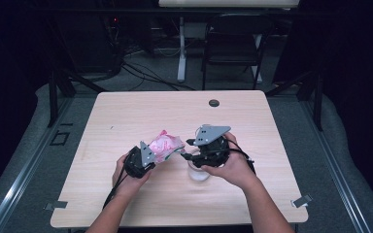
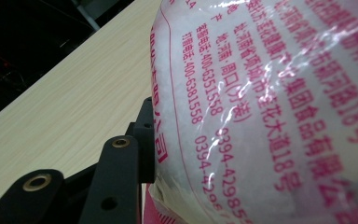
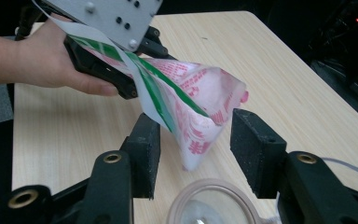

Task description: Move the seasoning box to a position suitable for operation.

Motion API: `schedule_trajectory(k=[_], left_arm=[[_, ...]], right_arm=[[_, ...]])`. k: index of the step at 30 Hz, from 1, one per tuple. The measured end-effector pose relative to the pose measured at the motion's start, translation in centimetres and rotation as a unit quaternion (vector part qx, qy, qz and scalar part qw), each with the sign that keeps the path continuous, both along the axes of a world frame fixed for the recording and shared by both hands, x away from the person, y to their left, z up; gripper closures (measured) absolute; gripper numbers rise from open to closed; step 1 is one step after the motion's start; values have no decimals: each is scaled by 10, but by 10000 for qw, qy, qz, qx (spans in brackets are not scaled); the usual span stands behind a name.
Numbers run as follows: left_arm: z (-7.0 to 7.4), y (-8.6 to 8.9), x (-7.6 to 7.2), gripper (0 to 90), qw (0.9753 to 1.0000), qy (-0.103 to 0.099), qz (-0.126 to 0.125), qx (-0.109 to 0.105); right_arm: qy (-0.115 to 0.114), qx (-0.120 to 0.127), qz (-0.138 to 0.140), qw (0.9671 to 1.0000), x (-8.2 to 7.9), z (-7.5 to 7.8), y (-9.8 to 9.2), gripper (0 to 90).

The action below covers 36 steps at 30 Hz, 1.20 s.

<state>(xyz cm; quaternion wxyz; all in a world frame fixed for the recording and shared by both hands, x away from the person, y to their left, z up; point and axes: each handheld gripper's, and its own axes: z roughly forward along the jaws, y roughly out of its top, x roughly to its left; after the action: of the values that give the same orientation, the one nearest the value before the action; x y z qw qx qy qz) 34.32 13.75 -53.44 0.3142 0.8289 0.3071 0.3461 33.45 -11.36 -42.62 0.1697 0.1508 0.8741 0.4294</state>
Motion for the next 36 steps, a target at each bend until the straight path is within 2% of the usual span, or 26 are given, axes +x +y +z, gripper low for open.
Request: schedule_trajectory(k=[2, 6, 8, 13, 15, 19, 22, 27, 36], left_arm=[[0, -1, 0, 614, 10000, -8, -6, 11], [-2, -5, 0, 614, 10000, 12, -35, 42], [-3, -8, -1, 614, 10000, 8, -65, 66], [-4, -15, -4, 614, 9996, 40, -172, 242], [-2, -18, -5, 614, 9994, -20, -218, 257], [2, -21, -6, 614, 9987, -165, -255, 417], [7, -22, -7, 614, 9980, -237, -250, 531], [14, -24, -9, 614, 9961, -448, -256, 717], [17, -31, -8, 614, 9945, -528, -316, 843]], right_arm=[[-24, -11, 64, 10000, -2, 0, 1, 529], [-87, 116, -12, 9999, -4, -3, 1, 515], [-165, 78, -28, 9998, -5, -6, 1, 517], [-135, 25, 84, 9999, -8, -7, 4, 525], [-102, -25, 109, 9999, -9, -8, 4, 544], [11, -23, 82, 10000, -8, -10, 3, 591], [150, 35, 82, 9998, -7, -12, 2, 631], [232, 156, 65, 9996, -6, -12, 0, 677], [337, 182, 64, 9992, -6, -12, -3, 759]])
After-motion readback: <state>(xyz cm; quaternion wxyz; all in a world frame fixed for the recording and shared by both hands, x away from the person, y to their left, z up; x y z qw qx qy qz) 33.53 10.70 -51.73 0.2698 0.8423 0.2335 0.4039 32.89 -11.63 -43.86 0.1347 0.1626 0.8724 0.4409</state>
